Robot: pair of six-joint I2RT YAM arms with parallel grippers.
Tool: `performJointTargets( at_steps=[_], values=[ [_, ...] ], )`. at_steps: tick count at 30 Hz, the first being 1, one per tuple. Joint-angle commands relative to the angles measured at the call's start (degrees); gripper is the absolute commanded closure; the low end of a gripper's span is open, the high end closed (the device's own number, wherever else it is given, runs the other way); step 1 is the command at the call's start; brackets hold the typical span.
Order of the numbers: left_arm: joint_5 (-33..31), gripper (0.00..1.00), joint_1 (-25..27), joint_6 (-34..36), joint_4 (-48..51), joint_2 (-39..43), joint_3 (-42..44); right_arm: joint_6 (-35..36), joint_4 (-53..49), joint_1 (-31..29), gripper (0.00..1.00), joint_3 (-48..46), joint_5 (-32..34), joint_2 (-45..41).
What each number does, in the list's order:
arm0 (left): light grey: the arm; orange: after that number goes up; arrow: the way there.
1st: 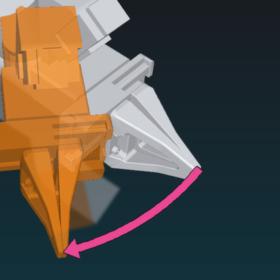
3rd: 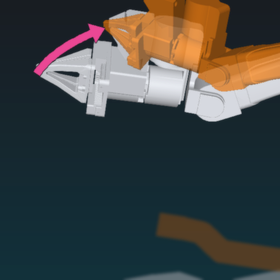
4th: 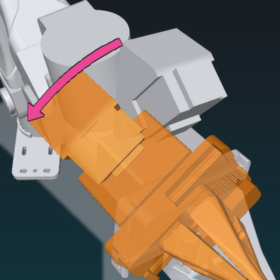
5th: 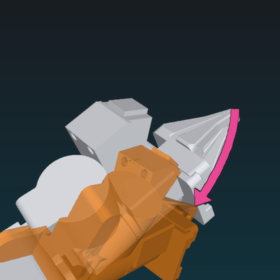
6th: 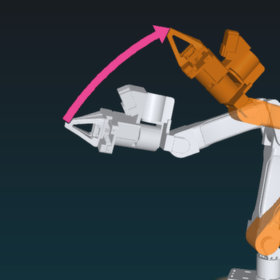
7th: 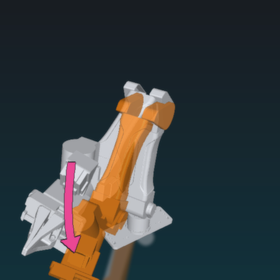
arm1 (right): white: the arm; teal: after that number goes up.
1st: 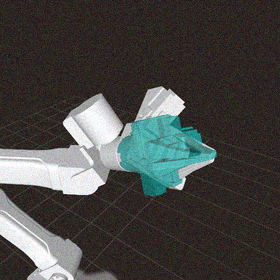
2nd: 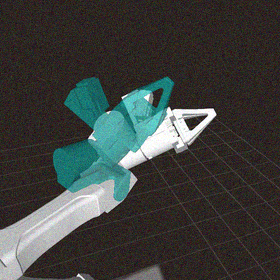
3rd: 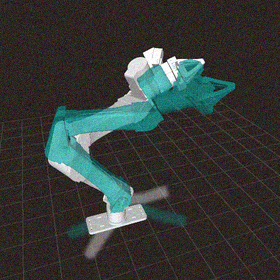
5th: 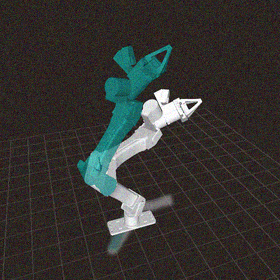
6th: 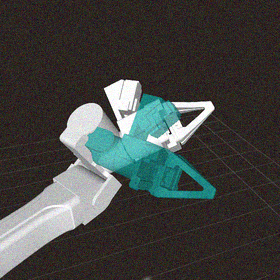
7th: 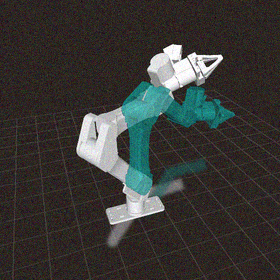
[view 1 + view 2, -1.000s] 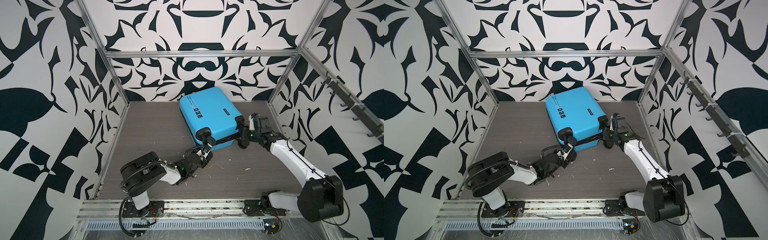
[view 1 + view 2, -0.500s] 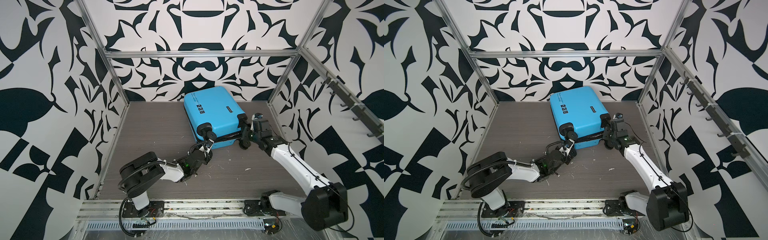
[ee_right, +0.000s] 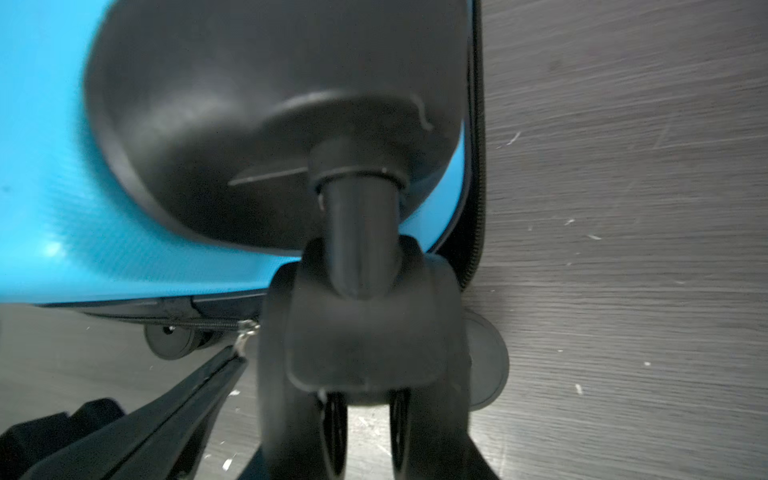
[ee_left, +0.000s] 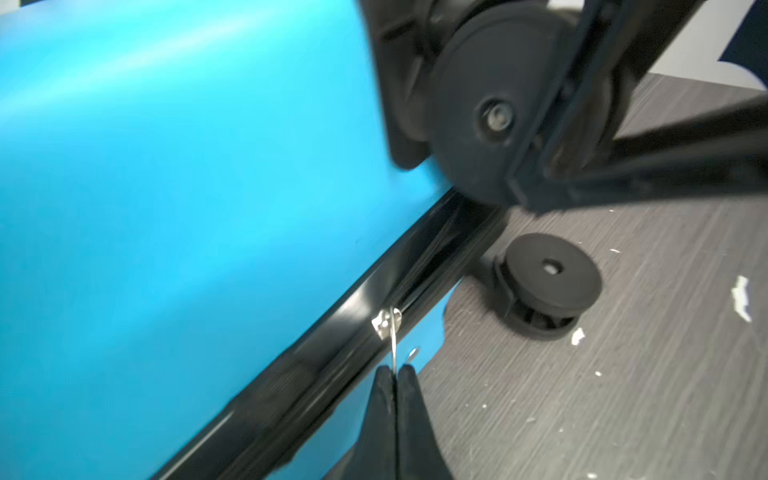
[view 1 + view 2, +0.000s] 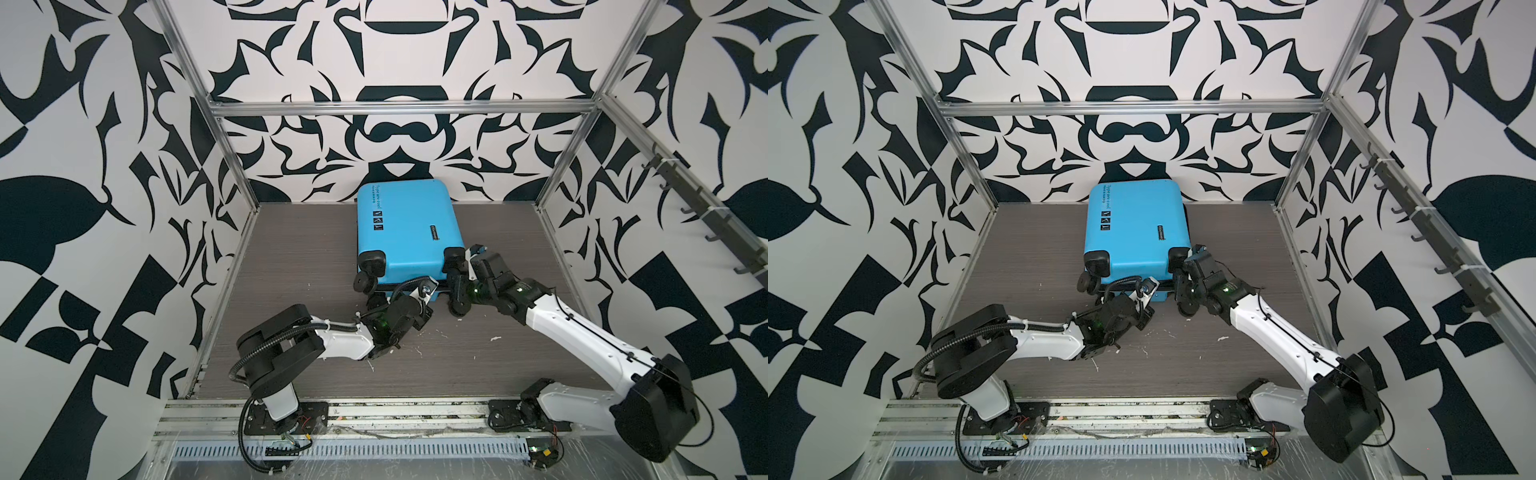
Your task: Pack the luggage
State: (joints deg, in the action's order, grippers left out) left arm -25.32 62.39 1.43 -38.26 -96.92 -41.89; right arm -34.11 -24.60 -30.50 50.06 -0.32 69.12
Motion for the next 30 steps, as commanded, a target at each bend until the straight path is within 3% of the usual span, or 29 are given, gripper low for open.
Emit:
performJointTargets(
  at_steps=[1, 17, 25, 30],
  values=[
    [11.0, 1.0, 3.4, -0.1, -7.2, 1.7, -2.5, 0.3, 9.3, -2.7, 1.0, 1.6, -8.2, 1.2],
    [21.3, 1.0, 3.4, -5.7, -23.8, -2.8, 0.6, -7.9, 19.2, -10.3, 1.0, 0.5, -13.9, 2.8],
    [19.4, 1.0, 5.8, -5.4, -31.5, -5.3, 1.9, -10.5, 22.4, -12.2, 1.0, 0.7, -14.5, 3.5],
    [16.6, 1.0, 7.2, -6.9, -42.0, -8.4, 2.7, -10.4, 22.1, -12.5, 1.0, 0.6, -13.6, 3.3]
  ],
)
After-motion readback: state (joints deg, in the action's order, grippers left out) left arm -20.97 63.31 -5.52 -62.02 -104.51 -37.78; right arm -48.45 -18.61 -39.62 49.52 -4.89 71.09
